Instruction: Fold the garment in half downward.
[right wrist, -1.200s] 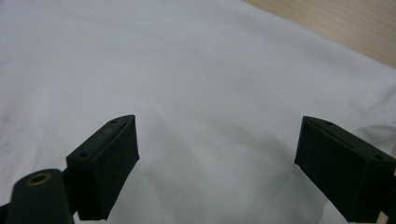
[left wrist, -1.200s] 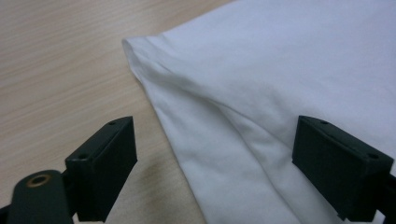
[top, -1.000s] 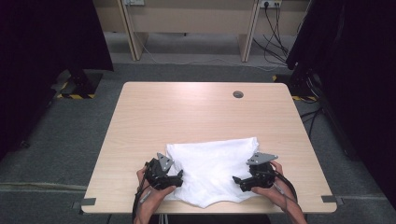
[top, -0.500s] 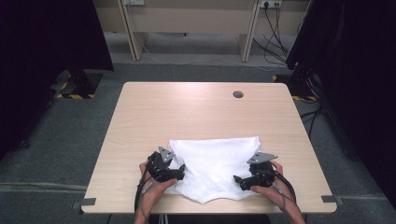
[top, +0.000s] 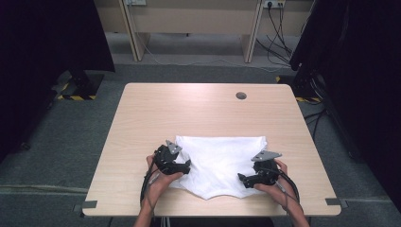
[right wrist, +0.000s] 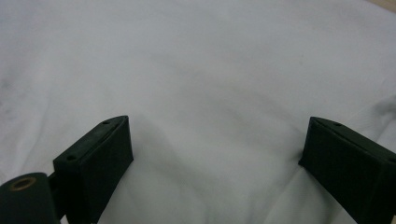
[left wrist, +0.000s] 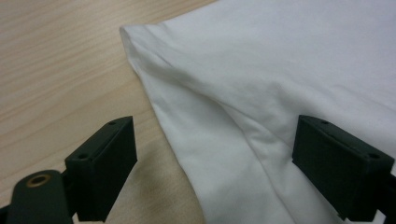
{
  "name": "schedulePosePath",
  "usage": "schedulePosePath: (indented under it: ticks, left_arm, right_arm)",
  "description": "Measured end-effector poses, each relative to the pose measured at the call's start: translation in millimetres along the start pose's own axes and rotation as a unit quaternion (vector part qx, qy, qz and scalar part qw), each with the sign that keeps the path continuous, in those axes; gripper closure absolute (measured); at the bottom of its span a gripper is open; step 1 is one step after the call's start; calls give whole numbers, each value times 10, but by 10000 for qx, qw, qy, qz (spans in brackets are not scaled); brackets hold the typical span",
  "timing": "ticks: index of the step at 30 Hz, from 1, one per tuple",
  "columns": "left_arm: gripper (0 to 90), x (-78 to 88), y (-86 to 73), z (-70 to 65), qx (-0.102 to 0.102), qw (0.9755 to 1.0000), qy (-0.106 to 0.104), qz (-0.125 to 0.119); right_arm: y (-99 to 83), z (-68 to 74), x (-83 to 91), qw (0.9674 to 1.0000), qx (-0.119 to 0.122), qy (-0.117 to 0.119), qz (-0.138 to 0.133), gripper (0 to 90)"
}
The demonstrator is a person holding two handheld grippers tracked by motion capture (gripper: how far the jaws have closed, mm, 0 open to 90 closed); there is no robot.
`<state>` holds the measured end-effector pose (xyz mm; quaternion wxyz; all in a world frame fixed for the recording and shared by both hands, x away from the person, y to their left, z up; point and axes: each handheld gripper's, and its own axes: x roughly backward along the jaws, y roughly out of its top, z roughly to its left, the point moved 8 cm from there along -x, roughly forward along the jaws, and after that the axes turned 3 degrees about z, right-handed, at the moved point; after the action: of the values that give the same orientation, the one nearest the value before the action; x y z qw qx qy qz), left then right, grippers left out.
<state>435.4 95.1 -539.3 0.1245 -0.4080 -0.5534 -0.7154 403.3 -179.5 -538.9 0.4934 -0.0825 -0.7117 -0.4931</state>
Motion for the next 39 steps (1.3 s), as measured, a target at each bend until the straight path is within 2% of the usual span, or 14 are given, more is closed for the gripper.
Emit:
schedulePosePath:
  ticks: [6, 7, 9, 10, 12, 13, 14, 15, 17, 18, 33, 36, 39]
  left_arm:
    - [155, -7, 22, -64, -62, 10000, -10, -44]
    - [155, 5, 8, -117, -67, 9999, -104, -58]
    - [157, 5, 8, -117, -67, 9999, -104, -58]
    - [157, 29, -15, -197, -132, 9997, -183, -66]
    - [157, 29, -15, -197, -132, 9997, -183, -66]
    - [157, 48, -28, -274, -211, 9995, -226, -73]
    - [158, 48, -28, -274, -211, 9995, -226, -73]
    - [158, 61, -33, -347, -275, 9993, -254, -95]
    - [157, 61, -33, -347, -275, 9993, -254, -95]
    - [157, 66, -32, -398, -314, 9991, -265, -116]
    - [149, 62, -49, -387, -211, 9990, -359, -129]
    - [143, 50, -62, -373, -31, 9988, -466, -150]
    - [139, 46, -65, -365, 16, 9986, -514, -146]
  right_arm:
    - [-37, -61, 34, 10000, -8, -4, 61, 88]
    - [-37, -61, 34, 10000, -8, -4, 61, 88]
    - [-81, -81, 70, 10000, -11, -8, 83, 88]
    - [-81, -81, 70, 10000, -11, -8, 83, 88]
    - [-152, -102, 125, 10000, 22, 13, 95, 88]
    - [-152, -102, 125, 10000, 22, 13, 95, 88]
    - [-152, -102, 125, 10000, 22, 13, 95, 88]
    - [-213, -117, 174, 9999, 26, 19, 110, 88]
    - [-263, -138, 215, 9999, 46, 27, 128, 88]
    - [-263, -138, 215, 9999, 46, 27, 128, 88]
    - [-309, -160, 242, 10000, 31, 19, 15, 88]
    - [-308, -159, 242, 10000, 30, 16, 16, 88]
    - [-305, -157, 242, 10000, 22, 10, 34, 88]
